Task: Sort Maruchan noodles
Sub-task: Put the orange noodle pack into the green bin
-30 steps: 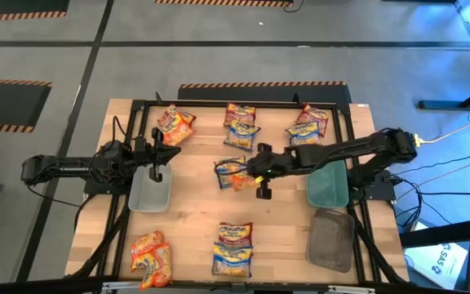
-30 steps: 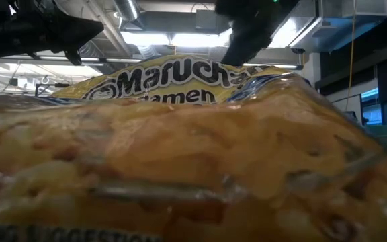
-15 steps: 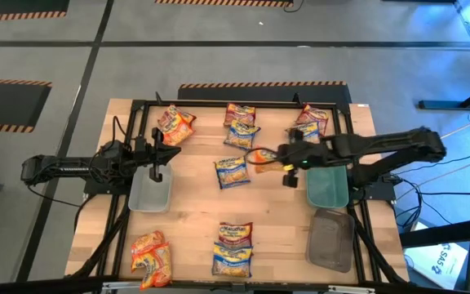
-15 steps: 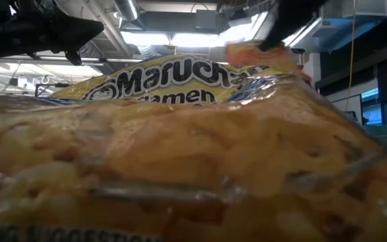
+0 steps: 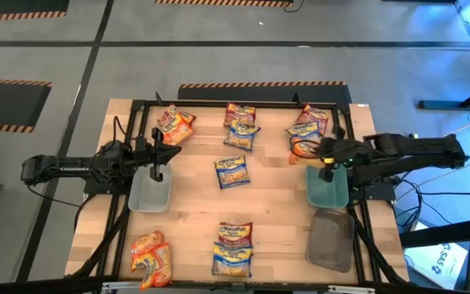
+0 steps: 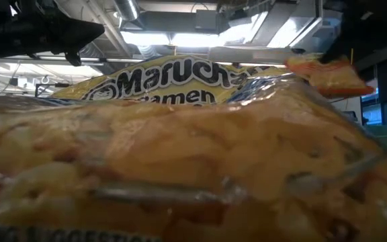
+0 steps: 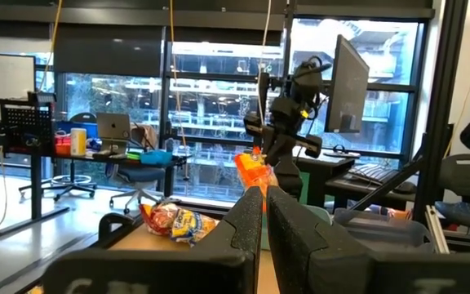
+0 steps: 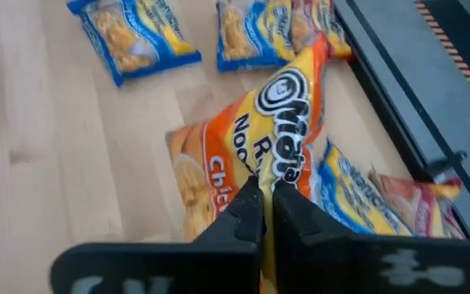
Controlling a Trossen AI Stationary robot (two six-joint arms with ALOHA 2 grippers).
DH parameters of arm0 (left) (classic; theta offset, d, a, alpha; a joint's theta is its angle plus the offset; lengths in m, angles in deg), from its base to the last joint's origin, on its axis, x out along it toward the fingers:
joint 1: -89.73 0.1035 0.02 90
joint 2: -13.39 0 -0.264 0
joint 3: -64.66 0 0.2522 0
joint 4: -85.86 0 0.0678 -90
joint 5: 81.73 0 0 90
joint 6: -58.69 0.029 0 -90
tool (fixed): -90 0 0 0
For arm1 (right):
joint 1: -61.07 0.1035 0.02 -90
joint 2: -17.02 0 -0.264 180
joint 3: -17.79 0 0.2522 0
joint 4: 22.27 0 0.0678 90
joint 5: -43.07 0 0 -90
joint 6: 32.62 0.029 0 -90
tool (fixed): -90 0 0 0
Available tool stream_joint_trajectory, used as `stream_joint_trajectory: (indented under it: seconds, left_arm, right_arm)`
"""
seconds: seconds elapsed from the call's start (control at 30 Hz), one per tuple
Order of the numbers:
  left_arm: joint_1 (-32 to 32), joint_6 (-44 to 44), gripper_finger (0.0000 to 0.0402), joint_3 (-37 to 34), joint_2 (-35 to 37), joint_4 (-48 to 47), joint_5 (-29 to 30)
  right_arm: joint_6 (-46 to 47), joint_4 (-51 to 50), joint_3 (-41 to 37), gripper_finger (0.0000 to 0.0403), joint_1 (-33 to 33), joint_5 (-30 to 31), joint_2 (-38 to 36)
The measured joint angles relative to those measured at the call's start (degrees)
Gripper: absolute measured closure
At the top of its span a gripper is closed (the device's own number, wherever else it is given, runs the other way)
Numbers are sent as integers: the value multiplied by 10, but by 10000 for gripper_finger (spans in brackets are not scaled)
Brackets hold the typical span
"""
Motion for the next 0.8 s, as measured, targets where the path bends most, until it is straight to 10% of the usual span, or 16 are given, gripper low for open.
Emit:
stream_joint_trajectory:
  seconds: [0.8]
  left_arm:
    - [0,0,385,0,0,-8,1]
  right_arm:
    - [53,-186,-34,403,0,-20,-37]
